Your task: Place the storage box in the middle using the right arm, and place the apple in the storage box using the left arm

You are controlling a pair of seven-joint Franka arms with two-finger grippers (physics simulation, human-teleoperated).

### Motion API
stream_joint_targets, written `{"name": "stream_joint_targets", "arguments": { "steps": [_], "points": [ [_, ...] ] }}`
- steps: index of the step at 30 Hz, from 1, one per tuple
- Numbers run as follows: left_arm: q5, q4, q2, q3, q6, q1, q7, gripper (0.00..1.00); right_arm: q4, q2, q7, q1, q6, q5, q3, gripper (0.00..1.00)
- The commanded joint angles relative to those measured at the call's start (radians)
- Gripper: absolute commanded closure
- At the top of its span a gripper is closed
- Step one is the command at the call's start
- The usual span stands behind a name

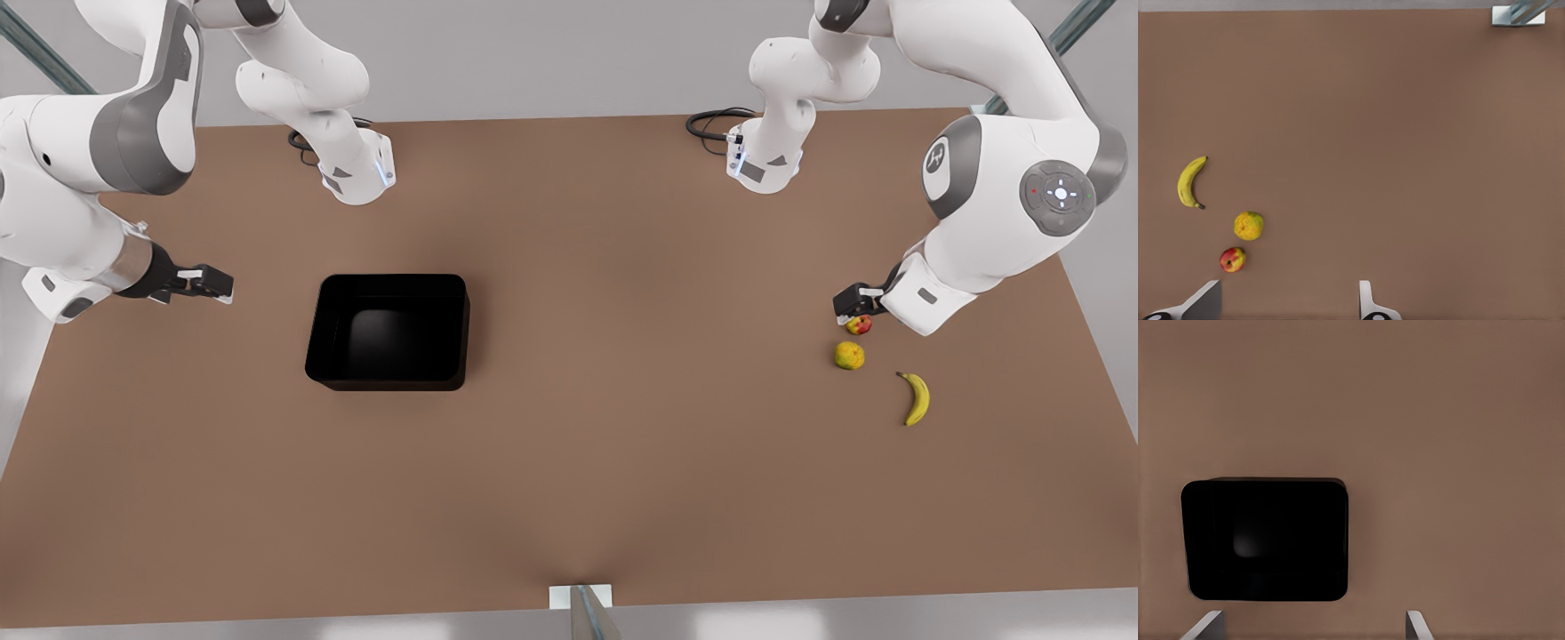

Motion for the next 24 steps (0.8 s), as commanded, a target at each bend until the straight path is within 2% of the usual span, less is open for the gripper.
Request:
{"name": "stream_joint_targets", "arguments": {
  "steps": [1,4,5,7,10,14,16,24],
  "points": [
    [-0.001,0.000,-0.001,0.000,-0.004,-0.001,-0.048,0.00,0.000,-0.001,0.003,-0.001,-0.001,0.001,-0.001,0.00],
    [-0.001,0.000,-0.003,0.000,-0.004,-0.001,-0.050,0.00,-0.022,0.054,0.017,0.002,-0.061,-0.008,-0.002,0.00],
    [-0.001,0.000,-0.001,0.000,-0.004,-0.001,-0.053,0.00,-0.104,0.048,0.031,-0.001,0.001,-0.021,-0.002,0.00],
    [-0.001,-0.001,-0.001,0.000,-0.006,-0.001,-0.051,0.00,-0.373,-0.081,0.045,0.004,0.233,-0.021,-0.001,0.00],
    [-0.001,-0.001,0.000,0.000,-0.032,-0.001,-0.056,0.00,-0.690,-0.167,0.049,0.002,0.568,-0.019,-0.001,0.00],
    [-0.001,-0.001,0.000,0.000,-0.032,-0.001,-0.061,0.00,-0.990,-0.180,0.053,0.004,0.979,-0.015,-0.002,0.00],
    [-0.001,-0.001,0.000,0.000,-0.032,-0.003,-0.061,0.00,-1.069,-0.162,0.082,0.007,1.102,-0.007,-0.002,0.00],
    [-0.002,-0.003,0.000,-0.001,-0.032,-0.003,-0.062,0.00,-1.158,-0.064,0.103,0.008,1.107,-0.001,-0.002,0.00]
  ]
}}
